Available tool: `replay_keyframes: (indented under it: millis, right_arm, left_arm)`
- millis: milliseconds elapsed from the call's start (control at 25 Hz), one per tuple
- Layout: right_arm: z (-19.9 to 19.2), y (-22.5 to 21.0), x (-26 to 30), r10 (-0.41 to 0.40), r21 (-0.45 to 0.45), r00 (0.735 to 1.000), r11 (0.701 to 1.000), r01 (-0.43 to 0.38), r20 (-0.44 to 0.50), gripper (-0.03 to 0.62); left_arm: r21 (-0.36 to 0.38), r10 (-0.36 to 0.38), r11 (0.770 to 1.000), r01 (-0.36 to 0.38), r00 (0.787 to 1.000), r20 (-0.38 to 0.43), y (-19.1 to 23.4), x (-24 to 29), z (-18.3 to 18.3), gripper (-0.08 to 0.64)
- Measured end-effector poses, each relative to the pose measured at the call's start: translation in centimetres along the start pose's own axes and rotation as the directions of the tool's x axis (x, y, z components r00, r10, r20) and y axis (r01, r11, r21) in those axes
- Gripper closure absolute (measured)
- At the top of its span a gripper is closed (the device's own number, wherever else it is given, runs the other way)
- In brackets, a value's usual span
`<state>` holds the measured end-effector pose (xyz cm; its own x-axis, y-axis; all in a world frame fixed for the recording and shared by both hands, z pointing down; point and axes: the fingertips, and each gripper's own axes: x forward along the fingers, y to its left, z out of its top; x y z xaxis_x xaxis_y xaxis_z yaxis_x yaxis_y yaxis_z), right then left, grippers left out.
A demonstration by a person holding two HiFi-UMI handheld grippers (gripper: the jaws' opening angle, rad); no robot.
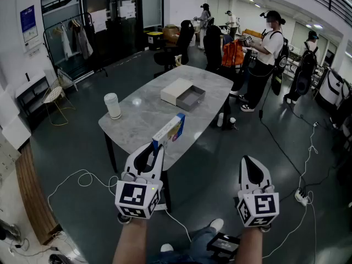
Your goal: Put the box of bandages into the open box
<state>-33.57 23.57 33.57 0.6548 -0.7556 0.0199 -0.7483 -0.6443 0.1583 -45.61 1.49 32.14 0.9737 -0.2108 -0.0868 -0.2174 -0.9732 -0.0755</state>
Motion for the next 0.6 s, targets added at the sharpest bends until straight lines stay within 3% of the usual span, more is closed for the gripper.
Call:
replay_keyframes:
  millis: [240,600]
  right_arm:
    - [-0.7,-1.2,1.8,0.019,-0.005,1.000,1.000,-0.019,-0.007,0.568]
    - [0.5,-5.4,7.2,0.107,0.101,0.991,0.988,-0.115,0.081,0.568]
  left_arm:
    - [-0.043,0.028,0.999,-0.029,0.999,-0.028,0.8,1.1,-2.1,0.477]
    - [-0.005,0.054,0.999,-0.054,0.998,-0.035,0.2,7.9,-1.3,0.477]
